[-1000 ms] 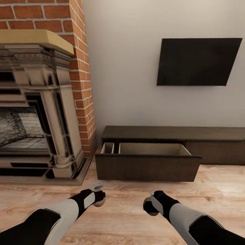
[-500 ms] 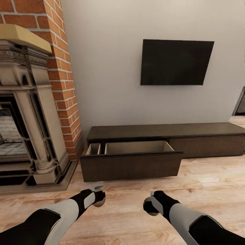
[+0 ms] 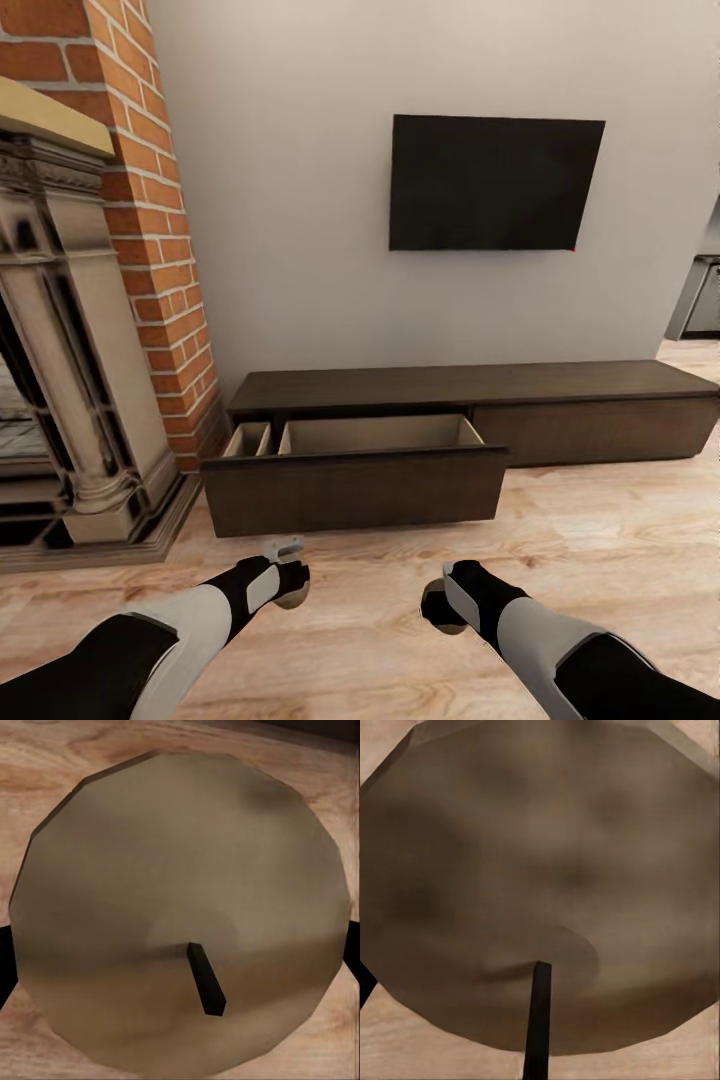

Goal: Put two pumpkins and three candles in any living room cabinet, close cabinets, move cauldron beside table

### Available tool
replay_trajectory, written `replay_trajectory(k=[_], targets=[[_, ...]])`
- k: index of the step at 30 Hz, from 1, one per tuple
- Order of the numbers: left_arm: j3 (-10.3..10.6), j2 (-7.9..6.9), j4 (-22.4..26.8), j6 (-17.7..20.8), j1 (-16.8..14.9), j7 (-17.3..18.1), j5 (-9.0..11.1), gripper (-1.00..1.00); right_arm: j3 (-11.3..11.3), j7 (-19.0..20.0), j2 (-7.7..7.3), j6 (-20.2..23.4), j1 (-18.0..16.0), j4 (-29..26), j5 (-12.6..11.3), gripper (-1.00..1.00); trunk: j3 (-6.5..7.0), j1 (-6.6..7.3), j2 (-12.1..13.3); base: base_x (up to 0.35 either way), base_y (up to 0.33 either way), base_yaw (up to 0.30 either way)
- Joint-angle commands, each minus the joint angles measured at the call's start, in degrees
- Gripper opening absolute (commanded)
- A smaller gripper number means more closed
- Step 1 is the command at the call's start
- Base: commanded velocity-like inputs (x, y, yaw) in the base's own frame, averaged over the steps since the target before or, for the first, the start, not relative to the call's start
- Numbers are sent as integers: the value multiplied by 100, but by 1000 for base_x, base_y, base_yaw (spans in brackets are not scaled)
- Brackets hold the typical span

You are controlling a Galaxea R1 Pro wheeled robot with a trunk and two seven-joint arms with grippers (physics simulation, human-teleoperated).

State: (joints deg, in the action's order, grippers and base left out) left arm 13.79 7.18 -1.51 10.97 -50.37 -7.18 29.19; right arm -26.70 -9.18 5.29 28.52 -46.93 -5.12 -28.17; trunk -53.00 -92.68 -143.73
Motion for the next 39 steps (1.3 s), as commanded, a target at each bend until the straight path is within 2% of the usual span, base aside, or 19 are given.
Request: replay_trajectory(k=[1, 20, 28, 39], targets=[[54, 3, -8, 10, -9, -16, 52, -100, -45, -40, -1, 29, -1, -15, -54, -100, -6, 0, -3, 187, -270, 0], [54, 5, -8, 10, -9, -13, 52, -100, -37, -47, -1, 30, -1, -15, -57, -100, -6, 0, -3, 275, -227, 0], [54, 12, -8, 4, -10, -12, 52, -100, -43, -54, -1, 36, -1, -15, -40, -100, -6, 0, -3, 97, -267, 0], [67, 12, 77, 61, -15, 34, 52, -100, -64, -85, 11, 45, -1, -69, -23, -100, -6, 0, -3, 6, -26, 0]])
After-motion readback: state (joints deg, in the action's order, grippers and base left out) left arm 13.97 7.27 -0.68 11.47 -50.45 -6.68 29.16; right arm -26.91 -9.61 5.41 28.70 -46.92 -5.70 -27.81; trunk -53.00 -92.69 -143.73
